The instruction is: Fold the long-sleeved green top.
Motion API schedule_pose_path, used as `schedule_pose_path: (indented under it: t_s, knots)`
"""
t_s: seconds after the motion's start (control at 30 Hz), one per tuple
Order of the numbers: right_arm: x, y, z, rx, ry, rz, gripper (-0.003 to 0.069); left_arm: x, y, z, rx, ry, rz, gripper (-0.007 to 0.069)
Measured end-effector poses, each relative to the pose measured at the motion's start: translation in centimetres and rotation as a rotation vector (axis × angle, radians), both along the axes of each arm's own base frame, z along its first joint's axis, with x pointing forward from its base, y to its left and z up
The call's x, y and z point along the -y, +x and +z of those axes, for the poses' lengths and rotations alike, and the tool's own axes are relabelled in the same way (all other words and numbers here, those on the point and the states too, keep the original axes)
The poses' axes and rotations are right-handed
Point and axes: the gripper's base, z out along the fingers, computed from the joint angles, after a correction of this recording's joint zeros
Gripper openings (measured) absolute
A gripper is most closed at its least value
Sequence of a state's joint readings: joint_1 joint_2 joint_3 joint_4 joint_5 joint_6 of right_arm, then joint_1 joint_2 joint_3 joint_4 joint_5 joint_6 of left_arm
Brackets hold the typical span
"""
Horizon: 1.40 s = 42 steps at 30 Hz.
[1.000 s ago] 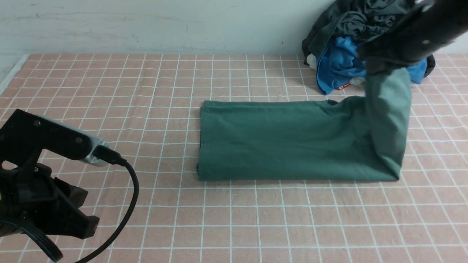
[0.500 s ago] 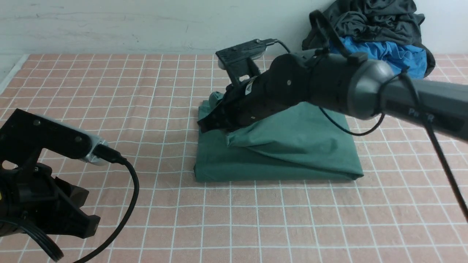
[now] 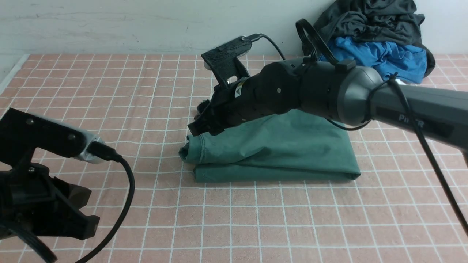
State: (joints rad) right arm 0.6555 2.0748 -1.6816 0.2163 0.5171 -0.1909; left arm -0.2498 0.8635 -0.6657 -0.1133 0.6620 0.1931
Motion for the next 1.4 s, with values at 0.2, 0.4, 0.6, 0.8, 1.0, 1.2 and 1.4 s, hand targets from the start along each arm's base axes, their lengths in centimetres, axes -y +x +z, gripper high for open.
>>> schedule_pose_path:
  t_s: [0.2,0.4,0.6,0.8,1.0,1.2,1.4]
  knots:
    - [0.0,-0.2,-1.4,-0.072,-0.040,0.007,0.0243,-0.7,-2.8,2.5,0.196,0.021,-0.057,-0.0003]
    - [-1.7,-0.5,-5.5,-0.175,-0.029,0.017,0.0047,-1.4,-5.4,2.3,0.342,0.004,-0.058,-0.0003]
    - [-2.5,-1.0,-2.2,-0.074,-0.043,0.109,-0.0010,-2.1,-8.0,2.4,0.494,-0.033,-0.044,-0.0003]
    - [0.5,-3.3,8.7,0.071,-0.238,0.228,-0.0013,-2.9,-10.8,0.2,0.680,-0.075,-0.022,-0.0003]
    - [6.8,-6.9,17.0,0.123,-0.438,0.039,-0.0013,-3.4,-12.0,-1.9,0.840,-0.112,0.003,-0.0003]
    - [11.5,-10.6,21.0,0.154,-0.350,-0.124,-0.0013,-3.4,-11.7,-2.6,0.877,-0.119,0.014,-0.0003]
    - [15.0,-16.5,18.6,0.036,-0.292,-0.084,-0.0013,-3.4,-11.7,-2.8,0.849,-0.113,0.009,-0.0003]
